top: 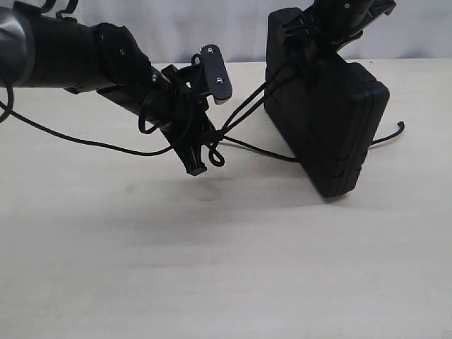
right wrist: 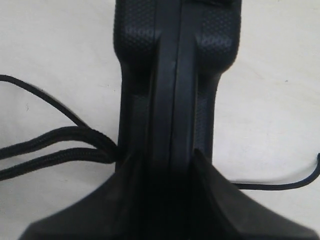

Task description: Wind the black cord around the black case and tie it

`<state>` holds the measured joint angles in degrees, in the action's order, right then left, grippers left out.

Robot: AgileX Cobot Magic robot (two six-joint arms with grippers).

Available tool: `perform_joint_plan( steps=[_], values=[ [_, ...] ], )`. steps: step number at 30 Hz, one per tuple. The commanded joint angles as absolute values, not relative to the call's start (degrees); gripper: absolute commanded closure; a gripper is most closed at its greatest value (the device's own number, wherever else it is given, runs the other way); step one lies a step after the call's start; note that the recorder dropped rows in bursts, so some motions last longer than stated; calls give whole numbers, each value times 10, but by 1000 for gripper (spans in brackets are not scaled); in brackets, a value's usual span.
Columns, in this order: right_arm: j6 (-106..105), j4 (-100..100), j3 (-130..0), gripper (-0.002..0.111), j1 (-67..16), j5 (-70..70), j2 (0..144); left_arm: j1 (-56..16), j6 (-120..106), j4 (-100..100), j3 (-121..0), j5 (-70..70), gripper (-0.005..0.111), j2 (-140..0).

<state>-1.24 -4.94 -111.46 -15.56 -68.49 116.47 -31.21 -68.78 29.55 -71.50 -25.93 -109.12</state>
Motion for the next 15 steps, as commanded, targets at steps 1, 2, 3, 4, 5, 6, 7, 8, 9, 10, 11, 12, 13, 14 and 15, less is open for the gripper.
perform_joint_plan(
  steps=[1, 2, 3, 4, 5, 6, 7, 8, 9, 10, 11, 12, 13, 14, 15],
  values=[
    [-26, -39, -1106, 104, -152, -700, 1183, -314, -706, 339, -736, -273, 107, -1087],
    [-28, -39, -1106, 104, -152, -700, 1183, -314, -717, 356, -746, -284, 107, -1087],
    [-28, -39, -1106, 104, -152, -700, 1183, -314, -725, 369, -751, -289, 107, -1087],
    [-28, -39, -1106, 104, -152, -700, 1183, -314, -726, 382, -758, -292, 107, -1087],
    [-28, -39, -1106, 104, -152, -700, 1183, -314, -728, 391, -766, -295, 107, -1087],
    [-28, -39, -1106, 104, -152, -700, 1183, -314, -728, 396, -771, -296, 107, -1087],
    [-28, -39, -1106, 104, -152, -700, 1183, -314, -728, 396, -775, -297, 107, -1087],
    [-28, -39, -1106, 104, -152, -700, 1183, -314, -728, 397, -778, -297, 107, -1087],
    [-28, -39, -1106, 104, -152, -700, 1183, -314, -728, 397, -780, -300, 107, -1087],
    [-28, -39, -1106, 104, -152, -700, 1183, -314, -728, 397, -780, -305, 107, -1087],
    [-28, -39, -1106, 104, -152, -700, 1183, -314, -728, 397, -780, -310, 107, -1089],
    [-27, -39, -1106, 104, -152, -700, 1183, -314, -728, 395, -780, -313, 107, -1091],
    [-27, -39, -1106, 104, -152, -700, 1183, -314, -728, 395, -780, -317, 107, -1094],
    [-27, -39, -1106, 104, -152, -700, 1183, -314, -728, 395, -780, -321, 107, -1099],
    [-27, -39, -1106, 104, -152, -700, 1183, -314, -728, 396, -780, -321, 107, -1102]
  ],
)
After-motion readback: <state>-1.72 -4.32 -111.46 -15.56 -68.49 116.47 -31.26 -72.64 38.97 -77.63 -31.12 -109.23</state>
